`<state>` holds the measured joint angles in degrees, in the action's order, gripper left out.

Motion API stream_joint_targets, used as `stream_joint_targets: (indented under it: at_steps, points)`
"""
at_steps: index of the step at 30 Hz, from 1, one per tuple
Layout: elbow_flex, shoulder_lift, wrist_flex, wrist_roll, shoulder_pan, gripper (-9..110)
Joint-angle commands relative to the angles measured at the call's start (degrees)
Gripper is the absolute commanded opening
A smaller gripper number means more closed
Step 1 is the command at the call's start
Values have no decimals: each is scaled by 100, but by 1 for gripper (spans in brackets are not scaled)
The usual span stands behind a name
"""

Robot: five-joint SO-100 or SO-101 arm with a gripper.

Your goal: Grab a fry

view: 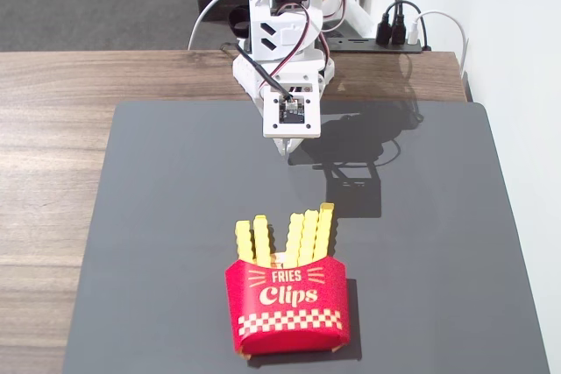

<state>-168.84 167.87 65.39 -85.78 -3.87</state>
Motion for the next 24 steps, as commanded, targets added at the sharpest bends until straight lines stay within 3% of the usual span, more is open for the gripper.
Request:
stream_joint_targets:
  at_steps: [1, 16, 24]
  points:
    - [79, 378, 396, -694, 466, 0]
    - [378, 264, 686, -659, 457, 1]
    - [826, -97, 800, -624, 431, 15]
